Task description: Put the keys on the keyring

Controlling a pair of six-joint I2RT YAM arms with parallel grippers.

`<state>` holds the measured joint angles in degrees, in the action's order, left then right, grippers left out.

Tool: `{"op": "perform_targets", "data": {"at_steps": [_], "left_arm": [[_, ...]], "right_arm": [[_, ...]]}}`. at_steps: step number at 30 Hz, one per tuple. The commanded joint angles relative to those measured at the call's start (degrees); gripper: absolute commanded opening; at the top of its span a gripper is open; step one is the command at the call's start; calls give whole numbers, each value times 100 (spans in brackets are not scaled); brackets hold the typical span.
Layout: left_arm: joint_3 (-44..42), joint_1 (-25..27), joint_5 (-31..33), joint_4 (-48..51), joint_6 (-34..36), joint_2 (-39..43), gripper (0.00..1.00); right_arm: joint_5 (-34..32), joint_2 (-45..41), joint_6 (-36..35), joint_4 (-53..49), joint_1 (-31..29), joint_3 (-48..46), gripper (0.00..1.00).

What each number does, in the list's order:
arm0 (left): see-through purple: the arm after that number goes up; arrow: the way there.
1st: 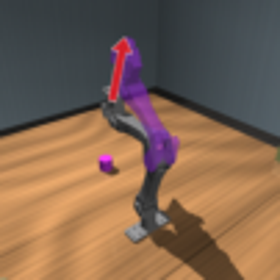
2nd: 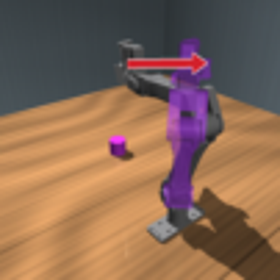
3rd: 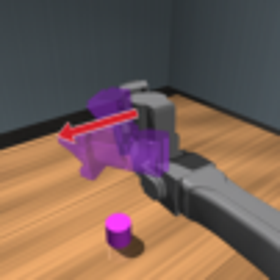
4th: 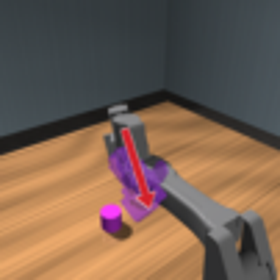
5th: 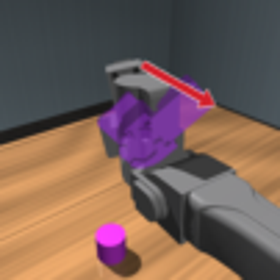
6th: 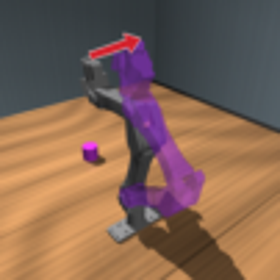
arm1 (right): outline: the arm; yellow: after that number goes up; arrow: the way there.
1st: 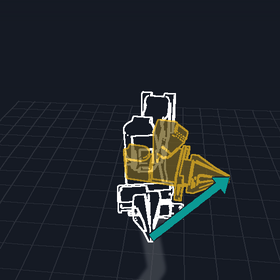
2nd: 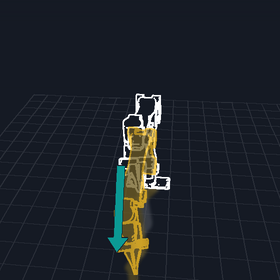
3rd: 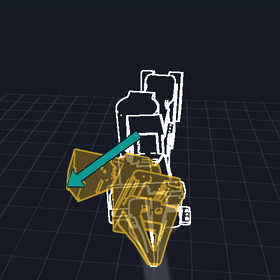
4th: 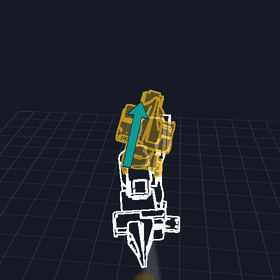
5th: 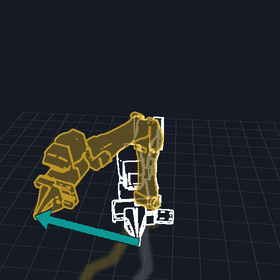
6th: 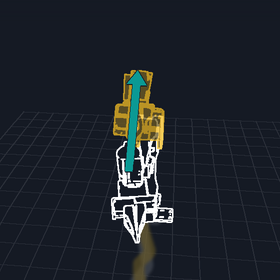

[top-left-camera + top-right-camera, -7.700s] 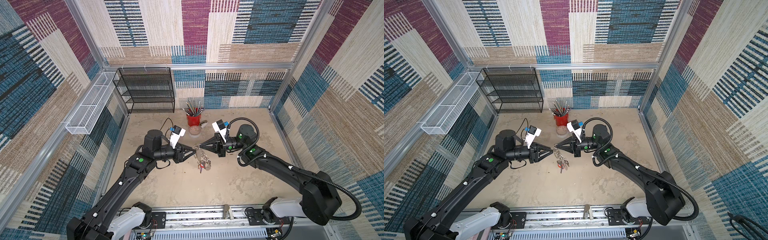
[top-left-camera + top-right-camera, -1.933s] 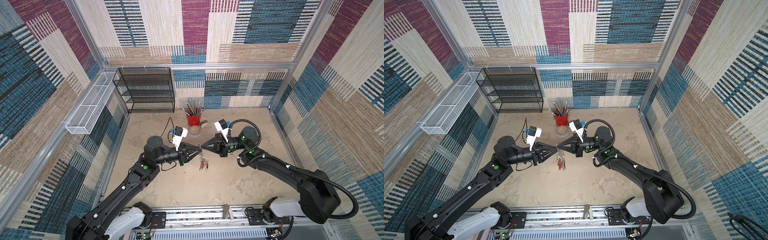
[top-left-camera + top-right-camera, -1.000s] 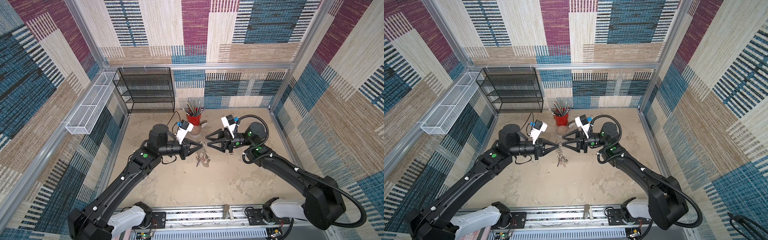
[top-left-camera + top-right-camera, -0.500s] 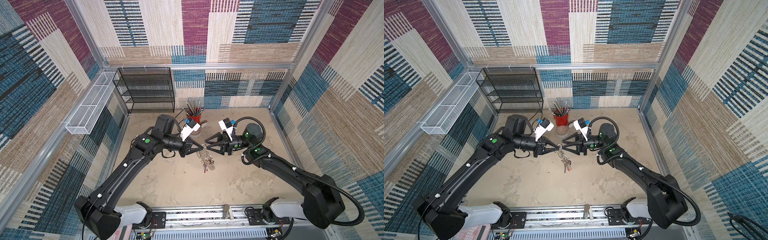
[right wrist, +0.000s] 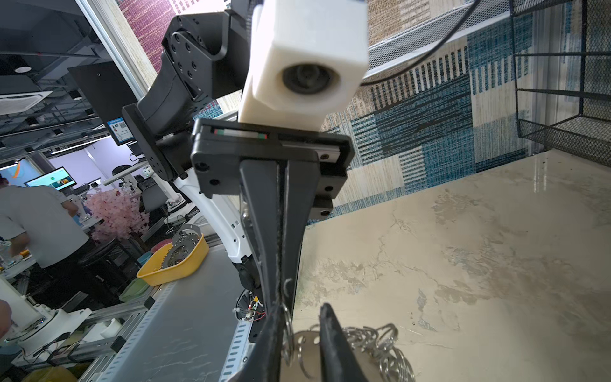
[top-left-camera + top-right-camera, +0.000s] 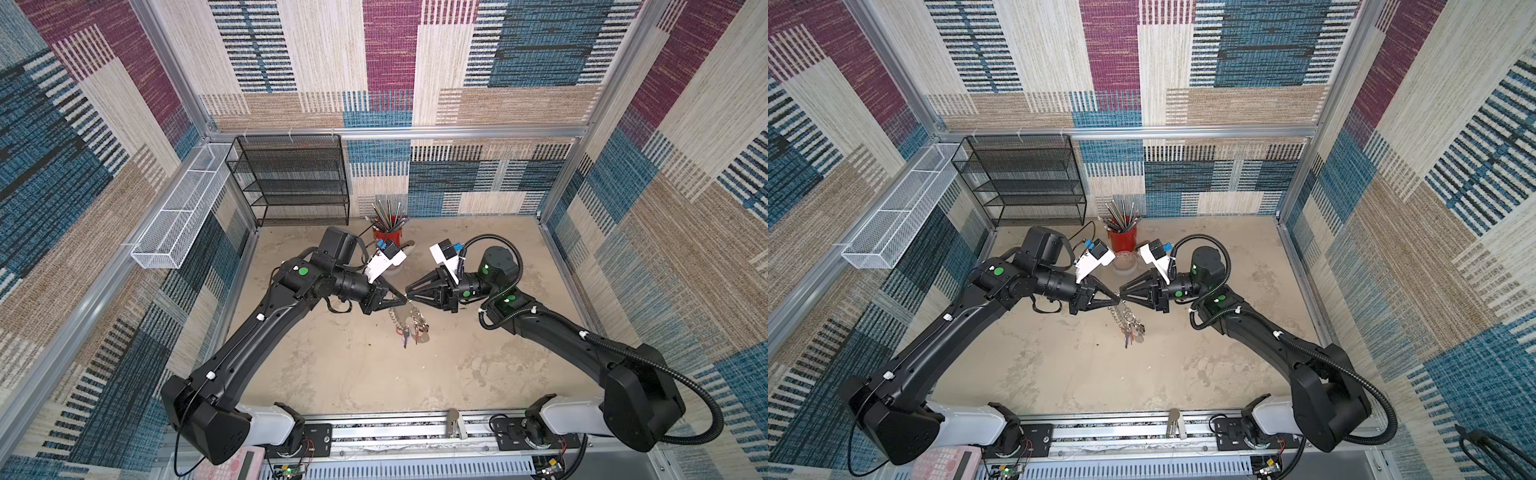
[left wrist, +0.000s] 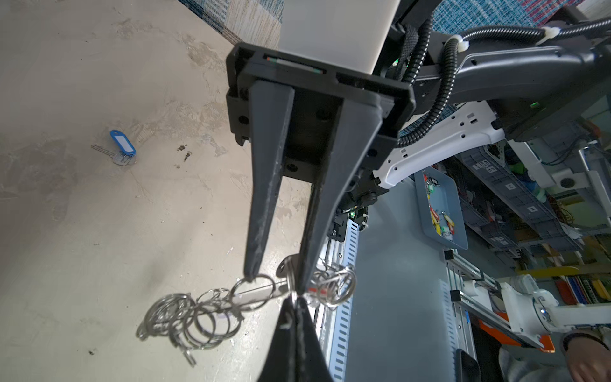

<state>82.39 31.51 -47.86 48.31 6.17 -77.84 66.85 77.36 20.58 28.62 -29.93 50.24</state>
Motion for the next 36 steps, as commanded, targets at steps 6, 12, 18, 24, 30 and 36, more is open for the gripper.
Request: {"op": "perform_targets", "data": {"at_steps": [6, 12, 18, 24, 30, 36], "left_arm": [[-26, 5, 47, -267, -84, 90, 0], [-585, -13, 386, -967, -606, 532, 0], [-1287, -64, 524, -1740, -1188, 955, 12], [-2133, -179, 518, -2874, -1927, 1498, 29], [-3036, -189, 51, -4673, -2859, 1811, 38], [-3568, -167, -89, -6099, -3544, 1764, 39]], "right_arm": [[-163, 23, 75, 149, 18, -17, 0], [-257, -22, 394, 595, -3, -150, 0], [-303, 27, 921, 1232, -4, -249, 0], [-392, 66, 1361, 1746, -4, -306, 0], [-358, 124, 1687, 2144, -4, -372, 0], [-354, 142, 1918, 2426, -4, -425, 0]]}}
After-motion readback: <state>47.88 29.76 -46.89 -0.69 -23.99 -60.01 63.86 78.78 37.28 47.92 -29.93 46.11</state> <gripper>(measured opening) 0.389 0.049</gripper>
